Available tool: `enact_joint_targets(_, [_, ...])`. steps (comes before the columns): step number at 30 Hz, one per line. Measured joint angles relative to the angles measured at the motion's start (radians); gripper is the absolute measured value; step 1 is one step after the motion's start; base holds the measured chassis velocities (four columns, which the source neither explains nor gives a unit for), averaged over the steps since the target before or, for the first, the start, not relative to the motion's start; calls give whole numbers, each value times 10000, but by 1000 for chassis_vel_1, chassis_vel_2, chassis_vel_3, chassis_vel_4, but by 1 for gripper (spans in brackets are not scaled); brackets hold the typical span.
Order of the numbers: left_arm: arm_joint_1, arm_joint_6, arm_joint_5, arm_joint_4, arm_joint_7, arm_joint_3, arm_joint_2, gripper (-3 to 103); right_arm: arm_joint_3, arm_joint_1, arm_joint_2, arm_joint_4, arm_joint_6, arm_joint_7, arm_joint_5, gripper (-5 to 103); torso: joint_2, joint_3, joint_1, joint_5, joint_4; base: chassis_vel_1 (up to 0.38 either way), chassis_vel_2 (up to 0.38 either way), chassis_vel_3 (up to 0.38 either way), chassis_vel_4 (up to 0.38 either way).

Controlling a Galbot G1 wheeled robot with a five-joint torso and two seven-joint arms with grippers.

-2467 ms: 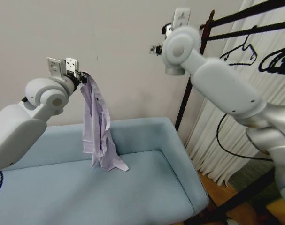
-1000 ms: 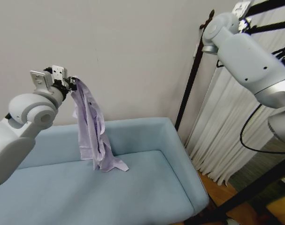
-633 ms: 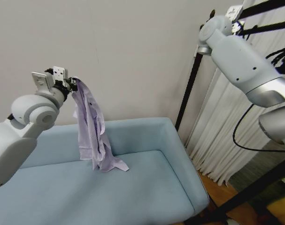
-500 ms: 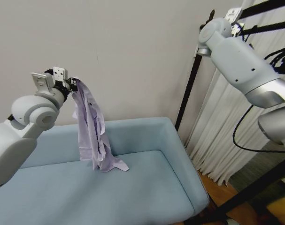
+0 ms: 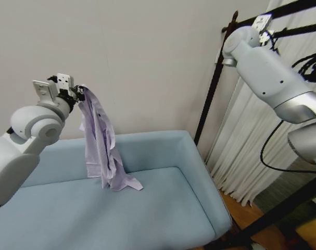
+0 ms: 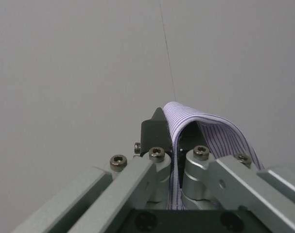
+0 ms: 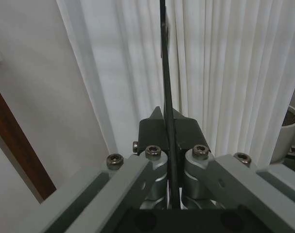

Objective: Pick up the clothes from the sofa and hang them on the clothes hanger.

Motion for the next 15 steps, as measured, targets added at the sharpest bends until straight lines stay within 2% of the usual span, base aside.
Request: enact_joint_targets(15, [120,-6,-20,-81,23,-74,26,1,-398,98,-255,1043,18,-199,-279,2,0,0,0,-3,1,0,0,0,0])
